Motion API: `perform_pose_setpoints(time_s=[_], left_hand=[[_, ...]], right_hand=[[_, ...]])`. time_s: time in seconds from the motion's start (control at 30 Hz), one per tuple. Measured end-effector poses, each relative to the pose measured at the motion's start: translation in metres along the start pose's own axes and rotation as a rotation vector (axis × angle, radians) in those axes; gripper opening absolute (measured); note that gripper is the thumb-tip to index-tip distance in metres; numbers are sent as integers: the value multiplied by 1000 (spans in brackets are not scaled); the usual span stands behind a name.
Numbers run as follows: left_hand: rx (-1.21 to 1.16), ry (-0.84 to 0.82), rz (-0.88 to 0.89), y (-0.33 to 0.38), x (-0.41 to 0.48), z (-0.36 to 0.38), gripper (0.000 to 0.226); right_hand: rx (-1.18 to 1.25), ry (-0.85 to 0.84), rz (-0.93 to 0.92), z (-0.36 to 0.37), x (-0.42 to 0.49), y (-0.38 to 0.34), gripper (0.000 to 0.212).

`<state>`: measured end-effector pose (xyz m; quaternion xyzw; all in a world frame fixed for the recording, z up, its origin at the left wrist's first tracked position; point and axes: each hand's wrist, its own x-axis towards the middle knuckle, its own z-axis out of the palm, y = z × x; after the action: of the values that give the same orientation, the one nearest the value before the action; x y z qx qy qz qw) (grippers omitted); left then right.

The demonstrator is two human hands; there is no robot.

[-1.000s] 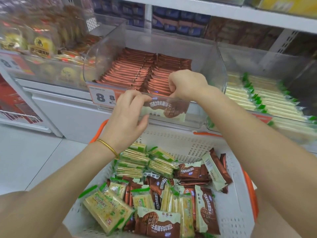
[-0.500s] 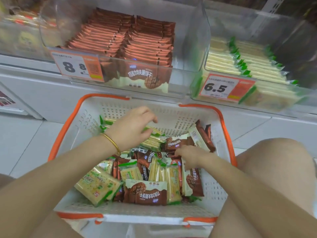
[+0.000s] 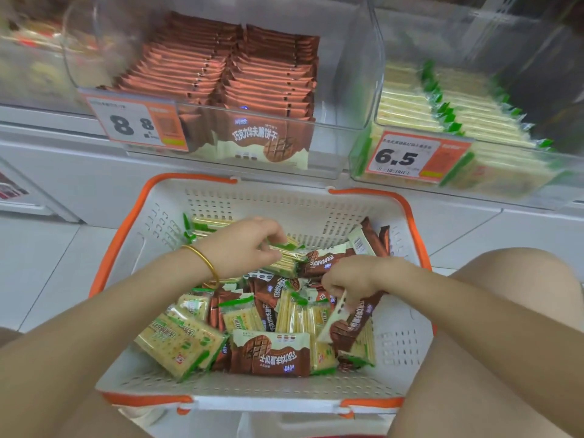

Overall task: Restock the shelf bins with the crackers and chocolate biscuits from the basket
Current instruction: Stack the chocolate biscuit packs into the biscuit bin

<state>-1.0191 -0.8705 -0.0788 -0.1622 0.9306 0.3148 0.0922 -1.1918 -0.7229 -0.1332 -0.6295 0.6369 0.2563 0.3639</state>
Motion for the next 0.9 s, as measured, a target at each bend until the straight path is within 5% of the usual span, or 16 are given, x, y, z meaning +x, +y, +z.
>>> perform_pose_setpoints(time_s=[0.23,0.4,0.47,0.53,0.73,0.9], left_hand=[[-332,-214,-55,7,0,1,33],[-522,-73,-104,7,-2,-10,9],[-721,-10,-152,3,-4,-19,8],[-845,69,-154,-1,-5,-27,11],[-965,260,-52,8,-6,-48,13],[-828,608,-9,1,-13,-82,8]], right_hand=[[683,414,-97,-57,-50,-5,21],[1171,743,-104,-59,-54,-21,17],[1586,768,-118,-52,-57,-28,32],[1752,740,-160,-43,-55,-38,43],[1553,1056,-181,-76,-59,-81,19],[847,1401,-76,-178,-94,-61,10]])
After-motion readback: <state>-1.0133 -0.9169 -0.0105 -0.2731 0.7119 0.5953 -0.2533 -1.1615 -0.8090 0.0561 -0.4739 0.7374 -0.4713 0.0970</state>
